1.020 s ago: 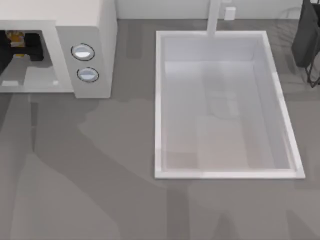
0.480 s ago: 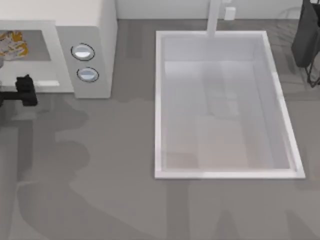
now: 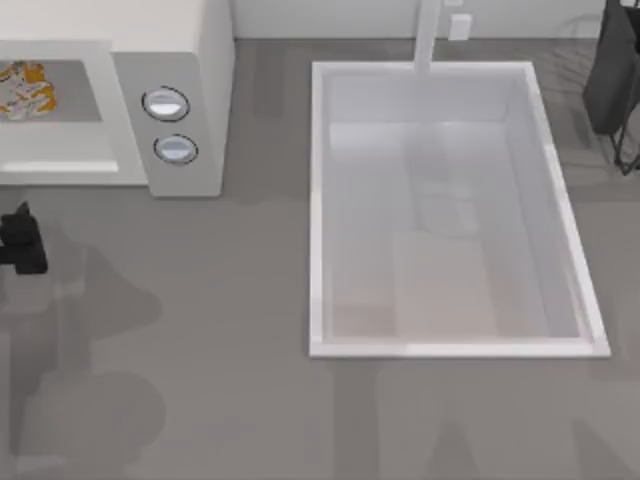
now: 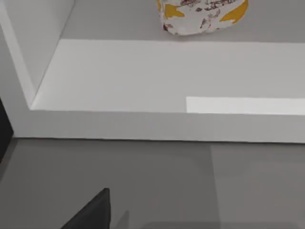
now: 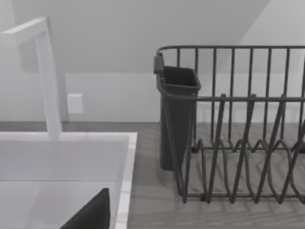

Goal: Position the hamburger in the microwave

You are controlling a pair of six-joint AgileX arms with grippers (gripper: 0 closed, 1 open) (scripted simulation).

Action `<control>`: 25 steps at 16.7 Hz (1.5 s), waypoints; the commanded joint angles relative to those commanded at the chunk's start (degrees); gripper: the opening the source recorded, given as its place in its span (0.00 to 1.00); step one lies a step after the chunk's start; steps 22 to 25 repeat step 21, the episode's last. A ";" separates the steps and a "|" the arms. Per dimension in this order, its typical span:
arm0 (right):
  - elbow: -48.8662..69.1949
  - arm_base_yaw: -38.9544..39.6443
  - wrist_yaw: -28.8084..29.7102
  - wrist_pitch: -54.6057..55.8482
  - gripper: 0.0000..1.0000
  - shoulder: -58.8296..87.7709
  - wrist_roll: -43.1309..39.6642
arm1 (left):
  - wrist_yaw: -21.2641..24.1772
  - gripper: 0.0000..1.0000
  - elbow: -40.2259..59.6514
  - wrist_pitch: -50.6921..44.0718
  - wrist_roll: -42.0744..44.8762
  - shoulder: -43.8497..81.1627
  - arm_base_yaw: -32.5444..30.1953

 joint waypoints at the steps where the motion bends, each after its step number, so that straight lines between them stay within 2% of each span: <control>1: 0.00 0.00 0.00 0.00 1.00 0.00 0.00 | 0.00 1.00 0.00 0.00 0.00 0.00 0.00; 7: 0.00 0.00 0.00 0.00 1.00 0.00 0.00 | -0.11 1.00 1.14 -3.64 -0.08 -2.82 -0.30; 18: 0.00 0.00 0.00 0.00 1.00 0.00 0.00 | -0.41 1.00 7.78 -32.88 -0.17 -24.43 -0.27; 25: 0.00 0.00 0.00 0.00 1.00 0.00 0.00 | -0.43 1.00 8.50 -35.00 -0.18 -26.20 -0.25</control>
